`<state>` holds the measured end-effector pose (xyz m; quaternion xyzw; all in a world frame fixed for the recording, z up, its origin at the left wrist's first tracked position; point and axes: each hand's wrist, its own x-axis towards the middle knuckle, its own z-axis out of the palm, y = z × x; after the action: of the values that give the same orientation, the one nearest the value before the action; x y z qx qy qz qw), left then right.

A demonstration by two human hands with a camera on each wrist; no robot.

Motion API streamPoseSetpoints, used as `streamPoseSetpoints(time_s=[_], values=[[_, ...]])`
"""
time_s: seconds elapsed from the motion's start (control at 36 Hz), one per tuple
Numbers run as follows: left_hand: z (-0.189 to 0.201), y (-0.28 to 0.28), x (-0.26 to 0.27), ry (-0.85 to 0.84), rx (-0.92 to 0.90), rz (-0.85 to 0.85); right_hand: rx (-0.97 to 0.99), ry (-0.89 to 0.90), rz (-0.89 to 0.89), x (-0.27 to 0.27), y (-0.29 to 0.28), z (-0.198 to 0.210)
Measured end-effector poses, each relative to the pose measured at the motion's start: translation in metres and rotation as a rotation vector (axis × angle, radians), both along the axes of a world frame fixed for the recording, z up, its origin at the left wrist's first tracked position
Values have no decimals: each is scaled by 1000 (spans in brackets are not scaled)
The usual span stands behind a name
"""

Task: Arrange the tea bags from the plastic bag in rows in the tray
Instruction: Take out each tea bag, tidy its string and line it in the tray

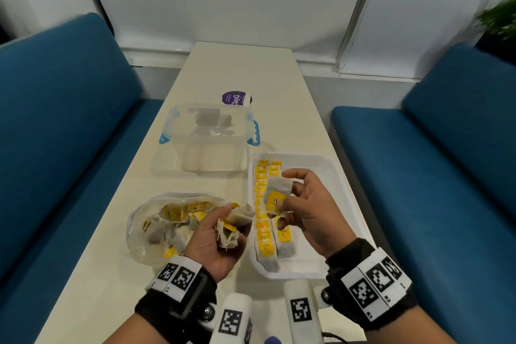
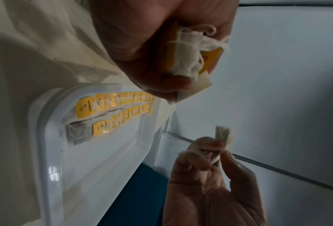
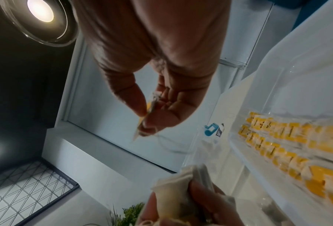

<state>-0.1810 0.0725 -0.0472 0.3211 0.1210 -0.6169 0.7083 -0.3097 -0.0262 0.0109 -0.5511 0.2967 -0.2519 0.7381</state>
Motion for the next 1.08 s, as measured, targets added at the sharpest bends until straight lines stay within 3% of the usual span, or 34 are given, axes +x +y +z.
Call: streamPoseSetpoints(time_s=[0.11, 0.19, 0.31, 0.39, 0.5, 0.61, 0.78, 0.89, 1.08], values=[[1, -2, 0, 9, -31, -5, -30, 38, -17, -2, -5, 2], [1, -4, -2, -56, -13, -24, -174, 145, 11, -5, -10, 7], [0, -9, -4, -280, 0, -99, -556, 359, 108, -10, -18, 18], [2, -13, -11, -516, 52, -128, -721, 403, 126, -15, -23, 28], [1, -19, -17, -678, 56, -183, -949, 503, 91, -18, -33, 37], [4, -26, -23, -783, 18, -205, -889, 500, 201, -21, -40, 44], [15, -40, -29, -1003, 56, -205, -1055, 637, 304, -22, -47, 46], [20, -47, -31, -1167, 56, -262, -1043, 645, 398, -23, -49, 51], [28, -52, -42, -1230, -37, -360, -979, 567, 473, -15, -55, 50]])
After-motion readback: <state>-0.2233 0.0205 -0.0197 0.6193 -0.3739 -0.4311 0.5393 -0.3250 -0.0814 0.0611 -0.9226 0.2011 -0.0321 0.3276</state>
